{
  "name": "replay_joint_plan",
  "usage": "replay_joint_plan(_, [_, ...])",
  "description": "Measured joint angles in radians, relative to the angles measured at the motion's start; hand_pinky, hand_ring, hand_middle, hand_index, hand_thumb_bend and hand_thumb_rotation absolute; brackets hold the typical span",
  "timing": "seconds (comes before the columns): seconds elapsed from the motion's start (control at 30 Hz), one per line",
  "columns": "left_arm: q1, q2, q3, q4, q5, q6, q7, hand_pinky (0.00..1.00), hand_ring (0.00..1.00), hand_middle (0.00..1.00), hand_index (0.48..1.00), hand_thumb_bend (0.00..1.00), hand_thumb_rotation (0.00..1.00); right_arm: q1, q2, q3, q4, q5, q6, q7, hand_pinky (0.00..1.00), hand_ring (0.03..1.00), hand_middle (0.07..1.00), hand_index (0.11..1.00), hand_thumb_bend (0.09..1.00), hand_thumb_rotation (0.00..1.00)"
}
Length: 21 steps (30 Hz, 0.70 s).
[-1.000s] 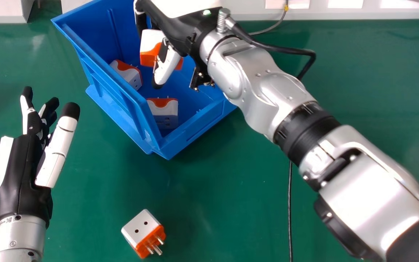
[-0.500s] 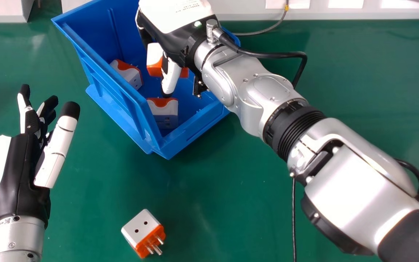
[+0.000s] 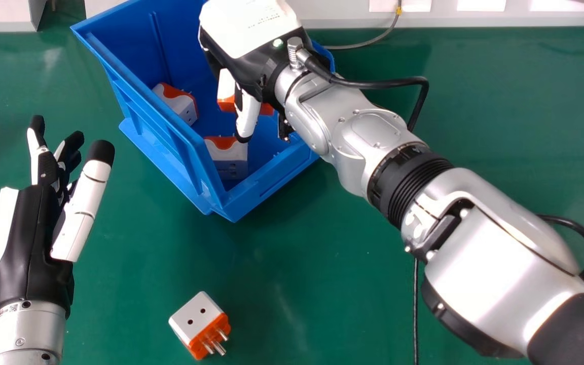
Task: Pick all objects and put in blue box
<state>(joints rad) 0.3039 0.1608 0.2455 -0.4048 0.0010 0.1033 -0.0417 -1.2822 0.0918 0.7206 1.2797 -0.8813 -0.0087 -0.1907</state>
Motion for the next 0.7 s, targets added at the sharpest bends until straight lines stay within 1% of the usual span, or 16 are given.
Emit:
replay_joint_plan(0.1, [0.001, -0.001, -0.003, -0.007, 0.0, 0.002, 0.001, 0.91, 0.96, 0.95, 0.955, 0.68, 0.84, 0.001, 0.0, 0.001, 0.0, 0.001, -0.001, -0.001, 0.14, 0.162, 0.28, 0.477, 0.516, 0.06])
replay_joint_plan(0.13, [0.001, -0.001, -0.004, -0.007, 0.0, 0.002, 0.001, 0.91, 0.96, 0.95, 0.955, 0.68, 0.84, 0.002, 0.0, 0.001, 0.0, 0.002, -0.001, -0.002, 0.14, 0.162, 0.28, 0.477, 0.516, 0.06])
replay_joint_plan(0.17, [0.001, -0.001, -0.004, -0.007, 0.0, 0.003, 0.001, 0.91, 0.96, 0.95, 0.954, 0.68, 0.84, 0.004, 0.0, 0.001, 0.0, 0.003, -0.001, -0.002, 0.15, 0.171, 0.3, 0.477, 0.517, 0.05])
replay_joint_plan(0.23, [0.0, -0.001, -0.004, -0.006, 0.0, 0.003, 0.001, 0.91, 0.96, 0.95, 0.954, 0.68, 0.84, 0.01, 0.0, 0.001, 0.0, 0.003, -0.002, -0.002, 0.15, 0.171, 0.3, 0.477, 0.517, 0.05])
replay_joint_plan(0.27, [0.0, -0.001, -0.004, -0.006, 0.0, 0.003, 0.001, 0.91, 0.96, 0.95, 0.954, 0.68, 0.84, 0.015, 0.0, 0.001, 0.0, 0.004, -0.002, -0.002, 0.18, 0.215, 0.325, 0.481, 0.517, 0.04])
replay_joint_plan(0.33, [0.0, -0.001, -0.004, -0.007, 0.0, 0.003, 0.001, 0.91, 0.96, 0.95, 0.954, 0.68, 0.84, 0.025, 0.0, 0.0, 0.0, 0.008, -0.005, -0.002, 0.18, 0.215, 0.325, 0.481, 0.517, 0.04])
replay_joint_plan(0.37, [0.0, -0.001, -0.004, -0.007, 0.0, 0.005, 0.001, 0.91, 0.96, 0.95, 0.954, 0.68, 0.84, 0.03, 0.0, 0.0, 0.0, 0.009, -0.005, -0.002, 0.22, 0.262, 0.356, 0.479, 0.518, 0.03])
replay_joint_plan(0.43, [0.0, -0.001, -0.004, -0.007, 0.0, 0.008, 0.001, 0.91, 0.96, 0.95, 0.954, 0.68, 0.84, 0.037, 0.0, -0.001, 0.0, 0.012, -0.005, -0.003, 0.22, 0.262, 0.356, 0.479, 0.518, 0.03])
replay_joint_plan(0.47, [0.0, -0.001, -0.004, -0.007, 0.0, 0.009, 0.001, 0.91, 0.96, 0.95, 0.954, 0.67, 0.84, 0.039, 0.0, -0.003, 0.0, 0.013, -0.006, -0.005, 0.24, 0.294, 0.382, 0.479, 0.519, 0.02])
replay_joint_plan(0.5, [0.0, -0.002, -0.004, -0.007, 0.0, 0.009, 0.001, 0.91, 0.96, 0.95, 0.954, 0.67, 0.84, 0.04, 0.0, -0.007, 0.0, 0.015, -0.007, -0.011, 0.24, 0.294, 0.382, 0.479, 0.519, 0.02])
replay_joint_plan(0.53, [0.0, -0.002, -0.005, -0.007, 0.0, 0.009, 0.001, 0.91, 0.96, 0.96, 0.954, 0.67, 0.84, 0.041, -0.001, -0.014, 0.0, 0.021, -0.009, -0.02, 0.25, 0.317, 0.401, 0.487, 0.518, 0.02])
replay_joint_plan(0.57, [0.0, -0.002, -0.005, -0.007, 0.0, 0.009, 0.001, 0.91, 0.96, 0.96, 0.953, 0.67, 0.84, 0.042, -0.003, -0.02, 0.0, 0.027, -0.013, -0.024, 0.29, 0.358, 0.423, 0.484, 0.518, 0.02])
replay_joint_plan(0.6, [0.0, -0.002, -0.005, -0.007, 0.0, 0.009, 0.001, 0.91, 0.96, 0.96, 0.953, 0.67, 0.84, 0.042, -0.005, -0.023, 0.0, 0.031, -0.018, -0.027, 0.29, 0.358, 0.423, 0.484, 0.518, 0.02])
replay_joint_plan(0.63, [0.0, -0.003, -0.005, -0.007, 0.0, 0.009, 0.001, 0.91, 0.97, 0.96, 0.953, 0.67, 0.84, 0.044, -0.008, -0.026, 0.0, 0.037, -0.023, -0.027, 0.31, 0.391, 0.441, 0.48, 0.518, 0.02])
replay_joint_plan(0.67, [0.0, -0.003, -0.005, -0.007, 0.0, 0.009, 0.001, 0.91, 0.97, 0.96, 0.953, 0.67, 0.84, 0.046, -0.009, -0.031, 0.0, 0.046, -0.025, -0.027, 0.31, 0.391, 0.441, 0.48, 0.518, 0.02])
replay_joint_plan(0.7, [0.0, -0.003, -0.005, -0.007, 0.0, 0.01, 0.001, 0.91, 0.97, 0.96, 0.953, 0.67, 0.84, 0.05, -0.01, -0.033, -0.001, 0.048, -0.025, -0.027, 0.39, 0.492, 0.54, 0.566, 0.529, 0.12])
